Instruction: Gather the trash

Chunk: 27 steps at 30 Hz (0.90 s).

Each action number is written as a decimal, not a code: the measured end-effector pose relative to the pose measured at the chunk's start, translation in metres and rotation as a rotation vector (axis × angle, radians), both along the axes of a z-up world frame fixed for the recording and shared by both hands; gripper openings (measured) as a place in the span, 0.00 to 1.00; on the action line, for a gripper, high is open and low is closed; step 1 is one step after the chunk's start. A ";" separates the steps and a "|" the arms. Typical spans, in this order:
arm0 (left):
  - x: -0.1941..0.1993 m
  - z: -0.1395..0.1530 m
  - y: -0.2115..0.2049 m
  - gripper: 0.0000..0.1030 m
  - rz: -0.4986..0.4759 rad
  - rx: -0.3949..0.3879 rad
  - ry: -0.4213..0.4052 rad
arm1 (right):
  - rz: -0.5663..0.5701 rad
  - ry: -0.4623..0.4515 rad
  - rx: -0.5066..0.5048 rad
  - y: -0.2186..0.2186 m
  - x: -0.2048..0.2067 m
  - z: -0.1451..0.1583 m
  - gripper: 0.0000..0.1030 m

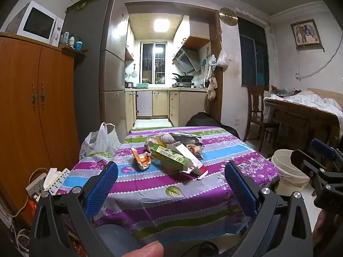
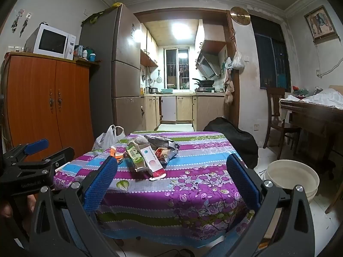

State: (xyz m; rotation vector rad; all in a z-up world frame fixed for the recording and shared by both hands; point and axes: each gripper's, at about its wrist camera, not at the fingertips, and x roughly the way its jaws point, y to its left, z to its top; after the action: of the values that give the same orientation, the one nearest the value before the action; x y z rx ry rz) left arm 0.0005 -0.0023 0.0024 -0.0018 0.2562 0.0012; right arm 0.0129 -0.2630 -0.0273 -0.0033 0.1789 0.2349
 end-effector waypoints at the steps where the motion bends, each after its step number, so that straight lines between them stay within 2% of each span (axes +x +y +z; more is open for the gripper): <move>1: 0.001 -0.002 0.001 0.96 -0.001 0.001 -0.001 | 0.000 0.001 0.000 0.000 0.000 0.000 0.95; 27: 0.004 -0.008 0.003 0.96 0.007 0.004 0.014 | 0.000 0.009 0.005 -0.001 0.000 -0.004 0.95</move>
State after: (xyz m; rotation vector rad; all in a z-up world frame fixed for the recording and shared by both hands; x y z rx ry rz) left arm 0.0047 0.0008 -0.0056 0.0013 0.2704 0.0083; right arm 0.0129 -0.2642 -0.0314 0.0024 0.1871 0.2351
